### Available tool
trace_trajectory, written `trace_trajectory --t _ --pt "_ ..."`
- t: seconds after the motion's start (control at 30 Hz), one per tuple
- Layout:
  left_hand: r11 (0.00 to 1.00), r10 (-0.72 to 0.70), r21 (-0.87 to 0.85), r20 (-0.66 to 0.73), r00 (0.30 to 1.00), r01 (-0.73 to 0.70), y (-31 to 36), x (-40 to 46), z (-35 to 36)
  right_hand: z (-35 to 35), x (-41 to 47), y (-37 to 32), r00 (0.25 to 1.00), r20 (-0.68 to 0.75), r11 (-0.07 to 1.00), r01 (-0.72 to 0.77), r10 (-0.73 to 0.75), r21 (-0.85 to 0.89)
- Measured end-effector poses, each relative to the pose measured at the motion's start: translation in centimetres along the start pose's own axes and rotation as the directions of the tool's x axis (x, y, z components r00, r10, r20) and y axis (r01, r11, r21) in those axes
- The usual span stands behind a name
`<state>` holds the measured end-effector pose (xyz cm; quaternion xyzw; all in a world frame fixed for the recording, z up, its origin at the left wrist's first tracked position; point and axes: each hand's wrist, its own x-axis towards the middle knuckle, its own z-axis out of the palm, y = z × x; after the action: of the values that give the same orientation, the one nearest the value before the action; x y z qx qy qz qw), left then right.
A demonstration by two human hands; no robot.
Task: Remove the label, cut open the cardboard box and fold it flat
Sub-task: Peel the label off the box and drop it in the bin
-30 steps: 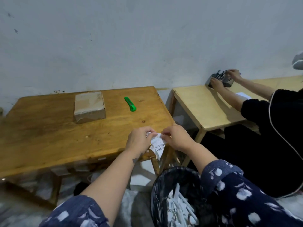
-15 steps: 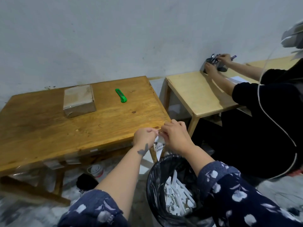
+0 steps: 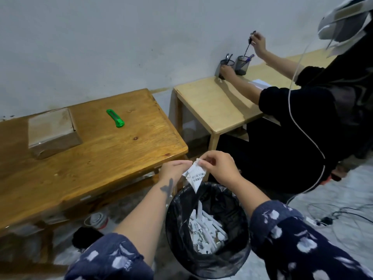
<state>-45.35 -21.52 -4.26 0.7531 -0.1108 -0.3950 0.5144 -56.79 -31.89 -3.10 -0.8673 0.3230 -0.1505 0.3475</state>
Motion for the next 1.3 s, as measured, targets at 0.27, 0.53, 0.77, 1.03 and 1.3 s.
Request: trace_trajectory --t 0.27,0.53,0.77,1.03,1.3 --pt "0.985 0.104 0.115 0.201 0.974 -0.128 -1.3 -0.5 0.3 0.9 -0.3 0.9 0.987 -0.082 0.975 -0.124 0.141 0.185" --pt "0.994 0.088 -0.059 -0.006 0.996 -0.088 -0.3 -0.6 0.1 1.7 -0.7 0.3 0.906 0.18 0.74 -0.417 0.382 0.528" --pt "0.998 0.002 -0.061 0.145 0.989 0.007 0.1 -1.2 0.0 1.0 -0.7 0.1 0.893 0.237 0.715 -0.448 0.382 0.537" --pt "0.88 0.349 0.293 0.132 0.928 -0.373 -0.4 -0.9 0.2 -0.3 -1.1 0.1 0.951 0.149 0.919 -0.303 0.272 0.254" --pt "0.735 0.324 0.55 0.23 0.918 -0.397 -0.1 -0.2 1.1 -1.0 -1.3 -0.2 0.982 0.119 0.988 -0.153 0.15 0.021"
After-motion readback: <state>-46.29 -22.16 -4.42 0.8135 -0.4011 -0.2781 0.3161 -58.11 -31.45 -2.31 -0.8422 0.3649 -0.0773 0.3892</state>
